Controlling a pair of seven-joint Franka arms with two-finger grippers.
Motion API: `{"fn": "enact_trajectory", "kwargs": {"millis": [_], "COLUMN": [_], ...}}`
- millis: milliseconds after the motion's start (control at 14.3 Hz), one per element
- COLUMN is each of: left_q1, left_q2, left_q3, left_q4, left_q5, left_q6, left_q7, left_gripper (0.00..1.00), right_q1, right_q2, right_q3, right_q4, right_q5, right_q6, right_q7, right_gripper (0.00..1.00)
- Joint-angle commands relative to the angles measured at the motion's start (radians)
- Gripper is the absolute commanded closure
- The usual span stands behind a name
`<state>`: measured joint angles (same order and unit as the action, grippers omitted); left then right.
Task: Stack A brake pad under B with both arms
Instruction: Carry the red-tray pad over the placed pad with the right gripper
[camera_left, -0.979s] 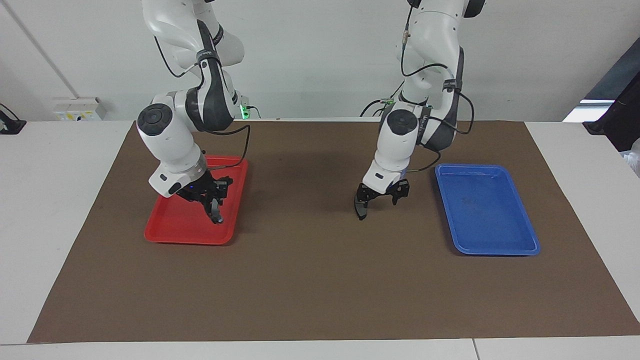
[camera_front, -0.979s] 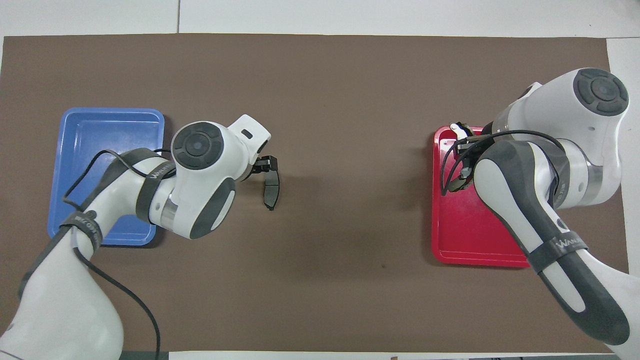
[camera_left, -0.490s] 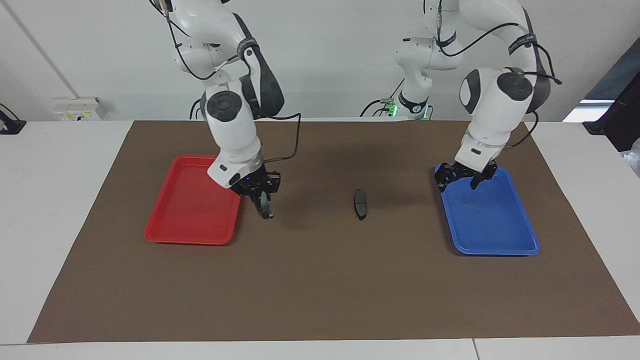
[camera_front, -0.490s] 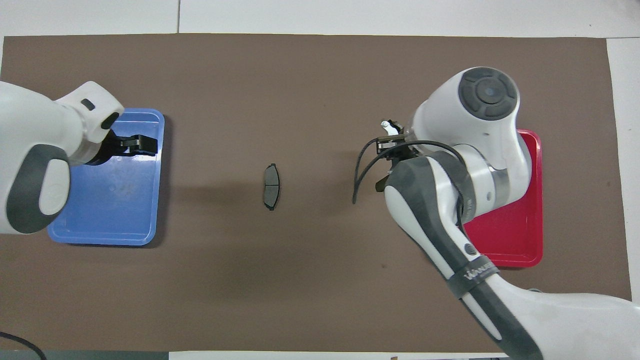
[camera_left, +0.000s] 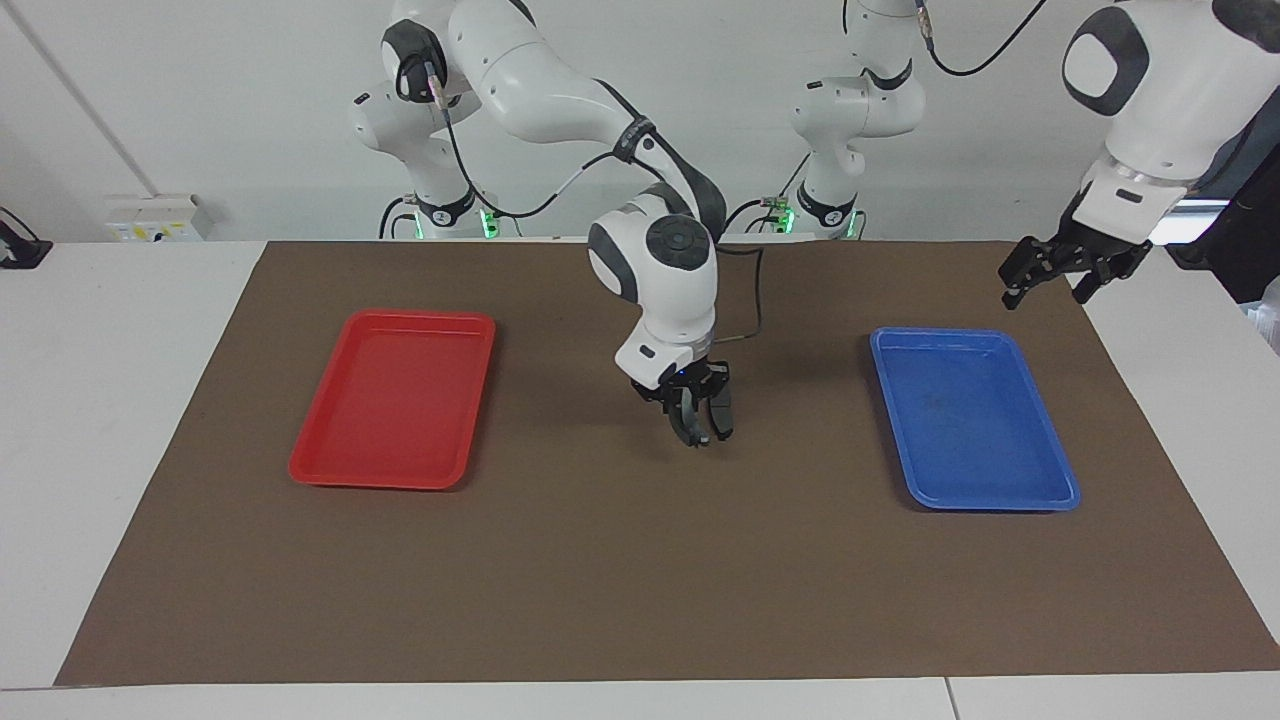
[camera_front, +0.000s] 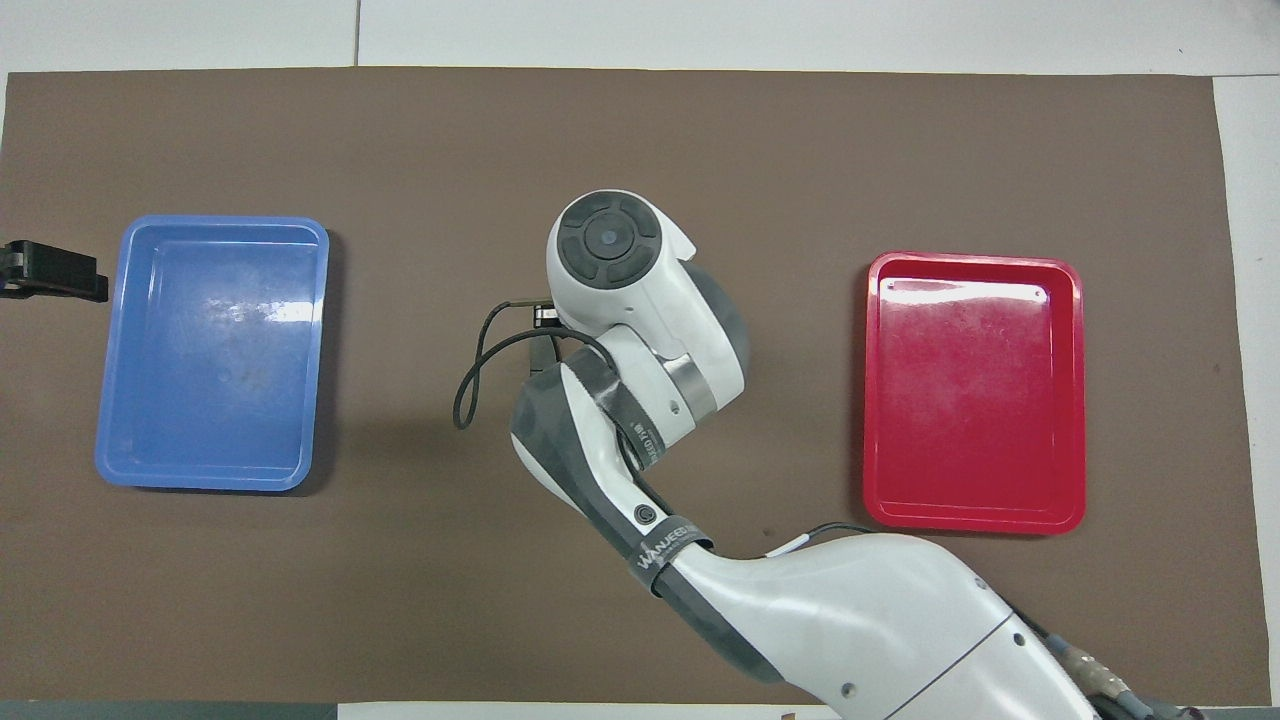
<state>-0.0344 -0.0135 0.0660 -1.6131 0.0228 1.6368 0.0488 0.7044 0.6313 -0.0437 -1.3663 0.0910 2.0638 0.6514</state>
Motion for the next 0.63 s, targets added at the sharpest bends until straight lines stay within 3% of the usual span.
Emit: {"fn": "enact_trajectory", "kwargs": {"millis": [0, 210, 559], "left_q1": [0.008, 0.008, 0.036], "left_q2": [0.064, 0.026, 0.013], "left_q3": [-0.009, -0.009, -0.009], "left_q4": [0.104, 0.013, -0.002], "left_q5": [0.003, 0.003, 0.002], "left_q6": [-0.087, -0.077, -0.078], "left_q7": [0.019, 0.020, 0.019], "left_gripper": [0.00, 0.00, 0.00], "right_q1": [0.050, 0.073, 0.055], "right_q2": [0.008, 0.008, 0.010], "right_q3": [-0.007, -0.007, -0.007], "right_q4": [0.004, -0.076, -0.103], "right_q5": [0.006, 0.000, -0.020], "right_q6": [0.045, 0.130, 0.163], "right_q7": [0.056, 0.076, 0.067], "right_gripper": [1.00, 1.00, 1.00]}}
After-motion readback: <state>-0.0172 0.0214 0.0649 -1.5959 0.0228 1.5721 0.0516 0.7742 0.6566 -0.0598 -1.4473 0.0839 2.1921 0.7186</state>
